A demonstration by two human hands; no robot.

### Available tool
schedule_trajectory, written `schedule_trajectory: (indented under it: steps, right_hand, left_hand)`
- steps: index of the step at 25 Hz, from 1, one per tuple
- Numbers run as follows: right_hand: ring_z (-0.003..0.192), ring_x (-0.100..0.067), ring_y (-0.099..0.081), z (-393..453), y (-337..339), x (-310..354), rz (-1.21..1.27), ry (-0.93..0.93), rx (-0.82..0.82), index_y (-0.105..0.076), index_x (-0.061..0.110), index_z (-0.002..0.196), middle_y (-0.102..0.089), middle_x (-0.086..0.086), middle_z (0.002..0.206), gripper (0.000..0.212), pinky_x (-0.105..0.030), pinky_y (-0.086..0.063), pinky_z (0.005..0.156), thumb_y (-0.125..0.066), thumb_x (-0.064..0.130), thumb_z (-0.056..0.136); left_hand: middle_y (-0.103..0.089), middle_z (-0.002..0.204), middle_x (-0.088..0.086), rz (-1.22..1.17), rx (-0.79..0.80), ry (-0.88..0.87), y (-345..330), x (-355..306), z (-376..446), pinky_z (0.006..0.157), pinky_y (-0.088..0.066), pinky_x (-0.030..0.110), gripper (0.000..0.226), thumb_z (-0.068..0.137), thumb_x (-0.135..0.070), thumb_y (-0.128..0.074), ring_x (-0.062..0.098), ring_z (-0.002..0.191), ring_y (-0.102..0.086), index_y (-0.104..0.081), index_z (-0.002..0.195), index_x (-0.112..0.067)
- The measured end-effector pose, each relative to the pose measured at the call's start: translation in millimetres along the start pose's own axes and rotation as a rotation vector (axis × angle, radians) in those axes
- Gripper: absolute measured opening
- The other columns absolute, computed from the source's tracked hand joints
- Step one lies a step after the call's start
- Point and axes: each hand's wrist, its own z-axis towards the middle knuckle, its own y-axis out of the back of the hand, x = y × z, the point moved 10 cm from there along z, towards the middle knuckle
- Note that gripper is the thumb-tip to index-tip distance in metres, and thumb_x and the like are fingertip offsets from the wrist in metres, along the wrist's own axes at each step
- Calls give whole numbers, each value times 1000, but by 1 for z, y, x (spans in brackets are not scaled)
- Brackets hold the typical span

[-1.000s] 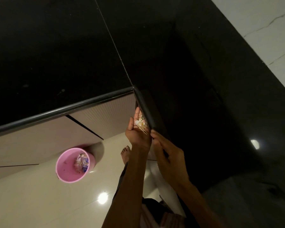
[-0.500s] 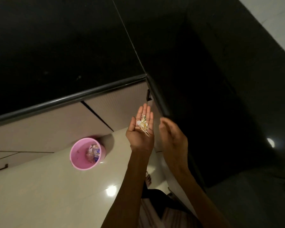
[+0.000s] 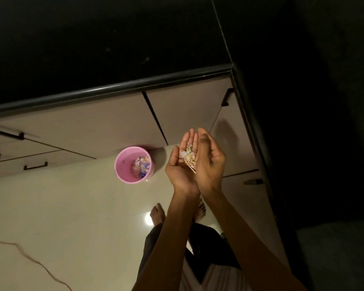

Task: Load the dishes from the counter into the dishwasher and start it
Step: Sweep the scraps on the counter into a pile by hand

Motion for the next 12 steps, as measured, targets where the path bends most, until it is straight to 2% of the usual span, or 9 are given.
schedule_trajectory:
  steps: [3, 5, 9, 12]
  right_hand:
    - [110, -14, -66, -17, -28, -26, 4, -36, 44, -63, 13, 128, -69, 0, 121, 33, -40, -52, 99, -52, 27, 100]
    - [111, -13, -66, -31, -49, -43, 51, -79, 75, -66, 13, 123, -71, 3, 118, 32, -41, -50, 101, -52, 31, 100]
    - [106, -9, -67, -56, -86, -71, 53, -121, 131, -71, 24, 109, -73, 9, 109, 25, -33, -51, 98, -47, 24, 103]
    - [102, -5, -68, -75, -113, -97, 76, -173, 158, -70, 23, 108, -74, 10, 105, 24, -22, -51, 88, -46, 23, 103]
  left_hand:
    - [-66, 122, 17, -18, -38, -53, 18, -32, -11, 98, -47, 42, 44, 89, -24, -42, 27, 109, -67, -72, 107, 2]
    - [-67, 121, 16, -15, -49, -80, 32, -55, -18, 101, -45, 42, 44, 88, -25, -43, 27, 109, -67, -73, 106, 2]
    - [-68, 119, 15, -1, -68, -120, 64, -100, -28, 101, -44, 42, 45, 92, -25, -40, 25, 109, -67, -72, 107, 2]
    - [-65, 125, 15, -1, -81, -120, 90, -131, -32, 104, -41, 44, 45, 94, -25, -38, 25, 119, -60, -70, 112, 2]
